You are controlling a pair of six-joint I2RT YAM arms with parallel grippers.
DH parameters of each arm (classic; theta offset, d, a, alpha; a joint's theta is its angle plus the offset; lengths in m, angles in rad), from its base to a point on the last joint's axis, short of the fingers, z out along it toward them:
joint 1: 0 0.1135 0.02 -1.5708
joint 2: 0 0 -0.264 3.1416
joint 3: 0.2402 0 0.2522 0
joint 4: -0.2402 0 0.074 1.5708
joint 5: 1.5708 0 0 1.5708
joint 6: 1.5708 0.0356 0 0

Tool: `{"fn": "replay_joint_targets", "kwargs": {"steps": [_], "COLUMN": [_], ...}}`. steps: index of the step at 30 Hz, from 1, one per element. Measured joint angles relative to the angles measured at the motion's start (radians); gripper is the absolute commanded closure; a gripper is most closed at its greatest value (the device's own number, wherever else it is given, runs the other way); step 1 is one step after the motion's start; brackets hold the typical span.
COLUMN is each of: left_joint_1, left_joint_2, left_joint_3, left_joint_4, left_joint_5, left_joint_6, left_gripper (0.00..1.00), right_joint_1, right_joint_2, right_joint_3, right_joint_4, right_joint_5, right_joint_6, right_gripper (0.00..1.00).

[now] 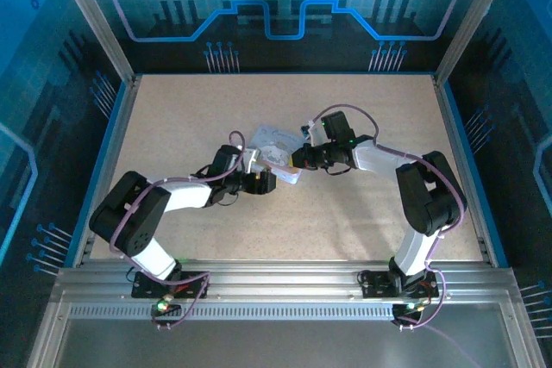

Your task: Unlock the padlock with the key

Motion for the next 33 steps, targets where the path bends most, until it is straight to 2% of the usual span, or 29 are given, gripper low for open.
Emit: {"fn": "replay_joint_targets", "kwargs": {"steps": [14, 27, 33], "left_joint_1": [0.0, 0.011, 0.013], "left_joint_2": [0.074, 0.134, 0.142], "left_joint_3": [0.01, 0.059, 0.059], "left_joint_4": [0.077, 0.092, 0.107], "left_joint_5": [0.003, 0.029, 0.045], "left_joint_6": [0.053, 0.064, 0.052], "left_gripper": [0.32, 0.48, 0.5], "right_joint_1": [0.0, 0.0, 0.0], "right_joint_2": [0.0, 0.0, 0.0], "right_joint_3": [0.001, 0.002, 0.002], "right_joint_4": [-0.004, -0.004, -0.004], "right_joint_5": [0.006, 0.011, 0.011], "right_joint_6": [0.0, 0.0, 0.0], "right_gripper": [0.99, 0.99, 0.99]}}
